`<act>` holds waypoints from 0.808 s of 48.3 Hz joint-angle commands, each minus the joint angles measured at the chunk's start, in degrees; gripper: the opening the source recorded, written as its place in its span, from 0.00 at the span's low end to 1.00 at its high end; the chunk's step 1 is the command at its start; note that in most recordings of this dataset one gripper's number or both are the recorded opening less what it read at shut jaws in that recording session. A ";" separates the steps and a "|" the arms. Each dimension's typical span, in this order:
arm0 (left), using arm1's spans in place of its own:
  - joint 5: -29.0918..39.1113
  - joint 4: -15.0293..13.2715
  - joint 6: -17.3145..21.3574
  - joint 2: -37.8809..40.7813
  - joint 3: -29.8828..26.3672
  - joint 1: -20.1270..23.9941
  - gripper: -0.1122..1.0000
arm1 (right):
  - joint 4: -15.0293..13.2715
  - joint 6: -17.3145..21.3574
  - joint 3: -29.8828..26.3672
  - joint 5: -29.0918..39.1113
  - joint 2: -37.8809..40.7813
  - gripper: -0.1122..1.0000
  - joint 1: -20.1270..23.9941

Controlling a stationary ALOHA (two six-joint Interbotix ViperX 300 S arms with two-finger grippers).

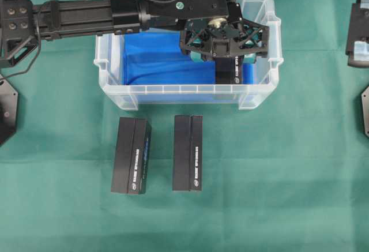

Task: Take the box out of the case with the left arm.
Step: 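Lower the left gripper and close it on the right box, then lift the right box up out of the case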

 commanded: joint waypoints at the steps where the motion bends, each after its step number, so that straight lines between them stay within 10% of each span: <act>1: 0.62 -0.18 0.00 -1.05 -0.79 -0.44 0.65 | 0.00 0.09 -0.53 -0.09 -0.09 0.12 -0.09; 39: 14.24 -0.53 -1.23 -3.43 -14.68 -0.79 0.65 | 0.00 0.09 -0.53 -0.26 -0.09 0.12 -0.09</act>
